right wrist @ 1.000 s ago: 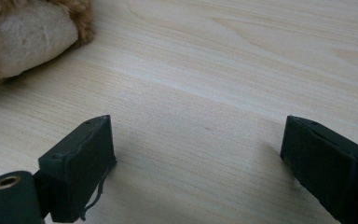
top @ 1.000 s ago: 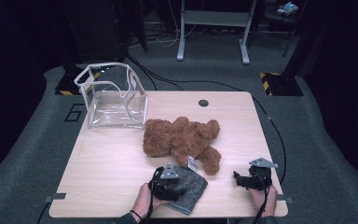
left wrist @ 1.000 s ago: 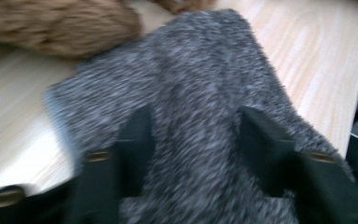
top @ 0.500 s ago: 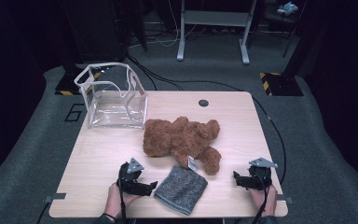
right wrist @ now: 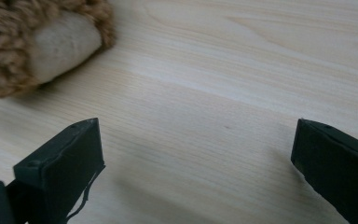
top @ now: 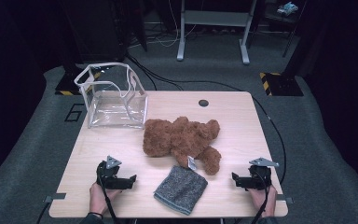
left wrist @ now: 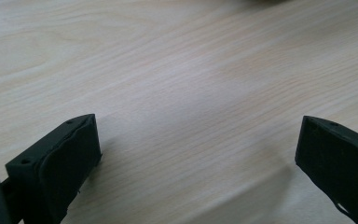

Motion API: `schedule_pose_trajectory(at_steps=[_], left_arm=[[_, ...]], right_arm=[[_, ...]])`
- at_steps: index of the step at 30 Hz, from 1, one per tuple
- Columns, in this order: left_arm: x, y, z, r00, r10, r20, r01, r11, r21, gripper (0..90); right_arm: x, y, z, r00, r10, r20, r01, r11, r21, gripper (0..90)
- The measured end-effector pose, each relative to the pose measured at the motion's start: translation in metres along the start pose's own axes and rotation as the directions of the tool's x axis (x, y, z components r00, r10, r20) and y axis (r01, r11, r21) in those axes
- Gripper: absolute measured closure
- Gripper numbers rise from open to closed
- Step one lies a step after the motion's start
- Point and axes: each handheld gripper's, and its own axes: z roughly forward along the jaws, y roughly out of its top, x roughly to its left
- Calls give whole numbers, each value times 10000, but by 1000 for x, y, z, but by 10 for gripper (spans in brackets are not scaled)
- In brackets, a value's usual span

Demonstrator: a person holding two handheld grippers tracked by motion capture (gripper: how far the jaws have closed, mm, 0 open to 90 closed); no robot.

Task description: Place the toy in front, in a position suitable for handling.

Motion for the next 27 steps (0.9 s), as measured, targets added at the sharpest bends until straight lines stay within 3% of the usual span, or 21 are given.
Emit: schedule_pose_trajectory(at_steps=[6,10,14,23,25,27], left_arm=[[1,-3,3,9994,101,-341,-114,9993,-360,0],[1,-4,3,9993,80,-360,-95,9991,-411,0],[1,-4,3,9993,74,-368,-89,9991,-414,0],[1,-4,4,9993,46,-368,-62,9990,-438,0],[1,-4,4,9993,49,-369,-65,9990,-431,0],[1,-4,4,9993,50,-369,-66,9990,-435,0]], right_arm=[[22,8,-16,9983,-426,-399,414,9987,-285,24],[41,14,-21,9914,-941,-911,916,9953,-306,28],[69,21,-23,9766,-1585,-1456,1536,9871,-441,34],[127,26,-16,9255,-2841,-2506,2786,9587,-579,46],[140,26,-13,9086,-3191,-2694,3125,9475,-683,56],[150,26,-10,8997,-3309,-2847,3235,9433,-740,84]])
